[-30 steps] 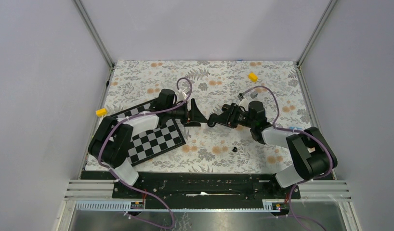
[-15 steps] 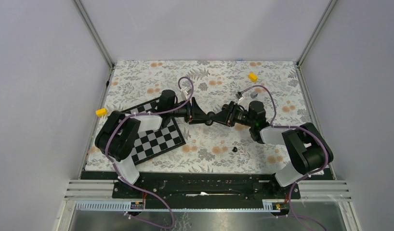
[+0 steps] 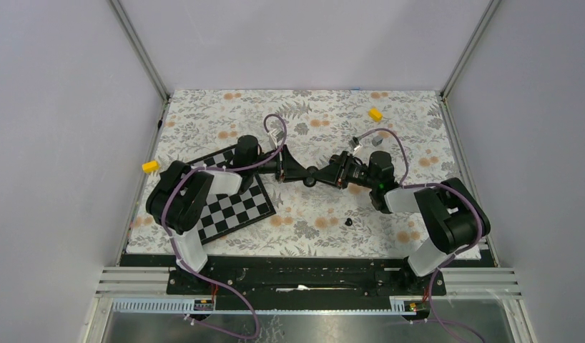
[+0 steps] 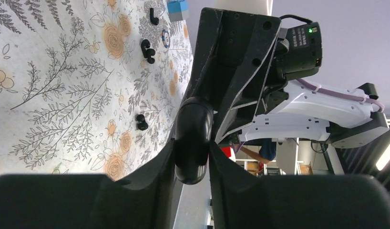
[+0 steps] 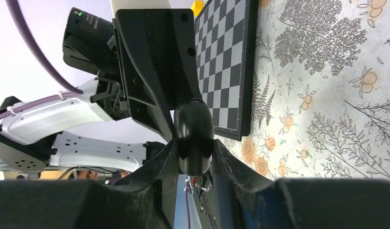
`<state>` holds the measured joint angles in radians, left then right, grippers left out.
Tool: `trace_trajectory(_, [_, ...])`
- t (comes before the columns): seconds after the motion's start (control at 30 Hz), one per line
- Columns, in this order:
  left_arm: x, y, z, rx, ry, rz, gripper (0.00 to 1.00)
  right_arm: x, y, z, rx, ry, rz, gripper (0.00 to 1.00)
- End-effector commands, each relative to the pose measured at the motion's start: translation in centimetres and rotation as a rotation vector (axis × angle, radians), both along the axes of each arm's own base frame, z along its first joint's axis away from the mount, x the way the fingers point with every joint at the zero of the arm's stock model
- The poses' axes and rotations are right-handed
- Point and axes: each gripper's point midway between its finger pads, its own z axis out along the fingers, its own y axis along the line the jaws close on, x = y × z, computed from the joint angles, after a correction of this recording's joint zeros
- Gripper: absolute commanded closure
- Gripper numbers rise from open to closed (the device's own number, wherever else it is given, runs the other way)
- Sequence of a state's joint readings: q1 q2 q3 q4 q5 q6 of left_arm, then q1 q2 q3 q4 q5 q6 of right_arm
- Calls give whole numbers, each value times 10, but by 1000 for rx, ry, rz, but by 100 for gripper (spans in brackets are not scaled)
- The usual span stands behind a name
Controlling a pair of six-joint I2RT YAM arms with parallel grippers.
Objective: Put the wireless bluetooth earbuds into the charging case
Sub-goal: Pass from the right arm to the left
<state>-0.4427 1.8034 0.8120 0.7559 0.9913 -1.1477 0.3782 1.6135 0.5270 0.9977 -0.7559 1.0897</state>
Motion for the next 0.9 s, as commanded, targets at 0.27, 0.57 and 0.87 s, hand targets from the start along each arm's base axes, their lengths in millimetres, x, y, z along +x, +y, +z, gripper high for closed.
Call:
trace_trajectory(0.27, [-5, -1, 18, -75, -50, -24, 100, 1, 2, 8, 117, -10, -5, 58])
trace_trajectory(0.57, [-6, 2, 41, -187, -45, -22, 100, 0, 2, 18, 249, 14, -7, 48])
trace_trajectory(0.87, [-10, 4, 44, -212, -33, -23, 100, 0, 3, 28, 294, -2, 2, 55])
